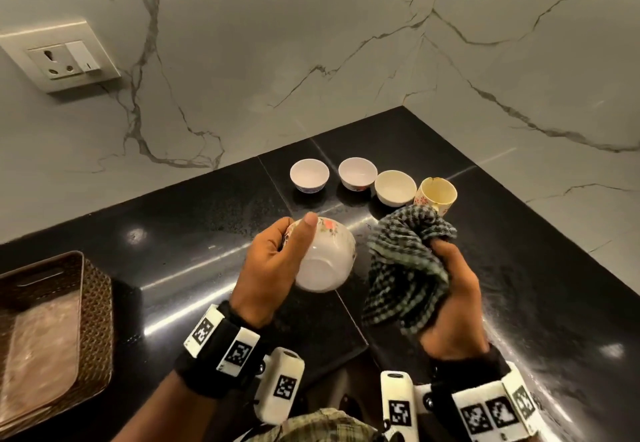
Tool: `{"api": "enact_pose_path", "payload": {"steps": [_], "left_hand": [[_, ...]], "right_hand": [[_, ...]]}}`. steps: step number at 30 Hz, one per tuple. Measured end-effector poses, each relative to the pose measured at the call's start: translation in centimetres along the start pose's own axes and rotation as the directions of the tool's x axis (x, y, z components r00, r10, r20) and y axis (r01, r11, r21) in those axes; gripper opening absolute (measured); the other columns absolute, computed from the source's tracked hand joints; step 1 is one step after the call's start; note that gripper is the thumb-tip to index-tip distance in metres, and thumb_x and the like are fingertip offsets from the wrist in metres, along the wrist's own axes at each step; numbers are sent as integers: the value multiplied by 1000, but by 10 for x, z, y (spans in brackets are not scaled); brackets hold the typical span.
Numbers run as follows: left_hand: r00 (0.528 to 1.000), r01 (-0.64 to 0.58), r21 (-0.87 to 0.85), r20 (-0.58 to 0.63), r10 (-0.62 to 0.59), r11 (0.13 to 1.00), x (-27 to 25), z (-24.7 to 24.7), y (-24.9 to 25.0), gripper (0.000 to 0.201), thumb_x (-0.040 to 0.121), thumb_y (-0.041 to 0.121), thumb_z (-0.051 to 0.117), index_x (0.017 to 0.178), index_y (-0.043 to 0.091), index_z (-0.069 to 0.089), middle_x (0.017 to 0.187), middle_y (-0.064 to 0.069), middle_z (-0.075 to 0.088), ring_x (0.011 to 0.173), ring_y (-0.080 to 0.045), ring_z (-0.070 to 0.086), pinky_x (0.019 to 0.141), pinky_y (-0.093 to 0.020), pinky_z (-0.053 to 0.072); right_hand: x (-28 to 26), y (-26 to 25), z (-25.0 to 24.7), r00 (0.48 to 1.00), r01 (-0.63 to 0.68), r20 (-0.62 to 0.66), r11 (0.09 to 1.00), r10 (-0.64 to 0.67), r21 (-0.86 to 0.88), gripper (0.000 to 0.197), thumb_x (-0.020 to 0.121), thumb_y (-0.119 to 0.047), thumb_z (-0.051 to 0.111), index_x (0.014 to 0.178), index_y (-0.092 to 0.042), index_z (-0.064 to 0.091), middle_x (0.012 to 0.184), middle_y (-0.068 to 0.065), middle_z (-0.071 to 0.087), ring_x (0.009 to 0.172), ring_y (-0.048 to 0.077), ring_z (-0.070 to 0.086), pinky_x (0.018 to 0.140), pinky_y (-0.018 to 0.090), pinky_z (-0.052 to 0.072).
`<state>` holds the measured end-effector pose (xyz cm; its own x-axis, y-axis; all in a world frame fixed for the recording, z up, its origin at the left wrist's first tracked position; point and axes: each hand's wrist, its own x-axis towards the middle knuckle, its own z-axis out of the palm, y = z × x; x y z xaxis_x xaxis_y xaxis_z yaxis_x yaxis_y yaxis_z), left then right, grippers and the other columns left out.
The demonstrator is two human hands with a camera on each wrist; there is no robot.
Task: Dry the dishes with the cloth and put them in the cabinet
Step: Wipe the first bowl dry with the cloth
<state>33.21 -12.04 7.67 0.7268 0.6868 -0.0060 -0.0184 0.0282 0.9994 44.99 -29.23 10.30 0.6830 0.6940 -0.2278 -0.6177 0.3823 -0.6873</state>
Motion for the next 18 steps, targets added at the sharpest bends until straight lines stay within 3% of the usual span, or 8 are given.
{"api": "enact_pose_path", "payload": {"steps": [2, 4, 7, 9, 11, 14, 16, 18], "left_hand": [[997, 77, -73, 13, -76, 994, 0, 4, 3, 64, 96, 59, 58, 100, -4, 66, 88, -26, 71, 75, -39, 68, 68, -46, 53], [992, 102, -186, 98, -85, 977, -4, 8, 8, 47, 99, 47, 57, 108, 3, 72, 99, -24, 74, 86, -40, 69, 79, -47, 56], [952, 84, -142, 303, -38, 986, -17, 11, 4, 28, 76, 42, 85, 88, 16, 82, 85, -2, 79, 81, -11, 75, 76, -21, 59], [962, 45, -94, 273, -18, 995, -22, 7, -2, 17, 93, 26, 72, 78, 22, 79, 69, 9, 75, 64, 1, 71, 62, -16, 57], [982, 7, -129, 187, 17, 992, -23, 16, 1, 35, 106, 12, 48, 95, 26, 78, 87, 8, 77, 82, -2, 70, 76, -23, 56], [959, -146, -95, 229, 164, 985, -34, 21, 6, 29, 104, 26, 44, 103, 7, 66, 94, -2, 70, 87, -15, 65, 77, -30, 53], [933, -265, -34, 243, 265, 964, -36, 20, 12, 24, 105, 19, 44, 100, 3, 62, 89, -4, 66, 81, -15, 63, 72, -28, 52], [887, -412, 99, 270, 374, 906, -35, 18, 19, 20, 105, 17, 45, 101, 4, 61, 86, -1, 63, 76, -16, 60, 68, -30, 50]], "right_hand": [[0, 13, 0, 963, 266, 99, 945, -251, -188, 31, 89, -22, 65, 118, -18, 73, 117, 10, 74, 107, 23, 72, 85, 30, 60], [-2, 22, 7, 791, 612, 395, 591, -468, -525, 39, 89, -14, 66, 121, -37, 70, 122, -5, 72, 117, 13, 66, 96, 31, 55], [4, 35, 7, 503, 821, 824, -154, -262, -550, 45, 89, -15, 67, 134, -20, 65, 144, 6, 56, 145, 31, 40, 114, 54, 35], [8, 37, 5, 489, 797, 828, -247, -274, -552, 46, 90, -17, 65, 137, -16, 62, 144, 8, 55, 146, 32, 39, 113, 57, 35], [11, 37, 8, 526, 788, 741, -88, -418, -609, 42, 94, -16, 61, 135, -13, 58, 140, 7, 58, 138, 29, 49, 107, 54, 43], [17, 33, 17, 782, 604, 313, 531, -539, -594, 29, 102, -26, 46, 127, -33, 60, 124, -1, 68, 117, 22, 64, 100, 52, 51], [20, 28, 19, 938, 318, 24, 831, -345, -456, 30, 102, -38, 44, 125, -36, 63, 124, -1, 70, 119, 23, 65, 107, 52, 47], [17, 24, 20, 997, 31, -65, 962, -50, -272, 45, 104, -50, 42, 133, -22, 63, 129, 12, 69, 123, 31, 63, 113, 57, 41]]}}
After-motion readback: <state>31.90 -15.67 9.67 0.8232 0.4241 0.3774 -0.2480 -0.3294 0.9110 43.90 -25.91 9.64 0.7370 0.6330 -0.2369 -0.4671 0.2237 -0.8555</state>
